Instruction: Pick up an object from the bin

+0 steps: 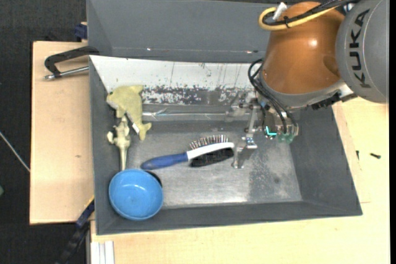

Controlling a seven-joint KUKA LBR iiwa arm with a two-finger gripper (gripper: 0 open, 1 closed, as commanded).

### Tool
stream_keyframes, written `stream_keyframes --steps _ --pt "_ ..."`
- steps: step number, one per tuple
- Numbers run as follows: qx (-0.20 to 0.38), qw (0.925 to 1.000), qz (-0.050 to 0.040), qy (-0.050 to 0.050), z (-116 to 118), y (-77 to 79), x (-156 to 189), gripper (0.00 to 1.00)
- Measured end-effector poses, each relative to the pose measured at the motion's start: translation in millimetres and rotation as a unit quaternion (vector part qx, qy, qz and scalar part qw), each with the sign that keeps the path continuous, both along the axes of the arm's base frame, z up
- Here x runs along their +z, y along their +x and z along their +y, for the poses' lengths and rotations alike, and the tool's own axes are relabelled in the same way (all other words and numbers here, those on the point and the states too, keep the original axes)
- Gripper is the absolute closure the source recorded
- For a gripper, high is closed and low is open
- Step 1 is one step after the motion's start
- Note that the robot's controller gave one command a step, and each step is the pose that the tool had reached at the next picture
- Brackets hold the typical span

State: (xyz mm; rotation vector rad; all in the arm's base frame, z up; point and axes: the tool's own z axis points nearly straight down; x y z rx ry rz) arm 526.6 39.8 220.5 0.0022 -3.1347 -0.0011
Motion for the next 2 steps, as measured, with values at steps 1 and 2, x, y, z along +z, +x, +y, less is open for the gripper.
stream_keyframes --steps 1,2 --pt "-0.091 0.9959 -0.0068 0.001 61.2 4.7 -150.4 0.00" --pt "-0.090 0.9959 -0.0095 0.002 60.8 6.8 -145.7 1.00"
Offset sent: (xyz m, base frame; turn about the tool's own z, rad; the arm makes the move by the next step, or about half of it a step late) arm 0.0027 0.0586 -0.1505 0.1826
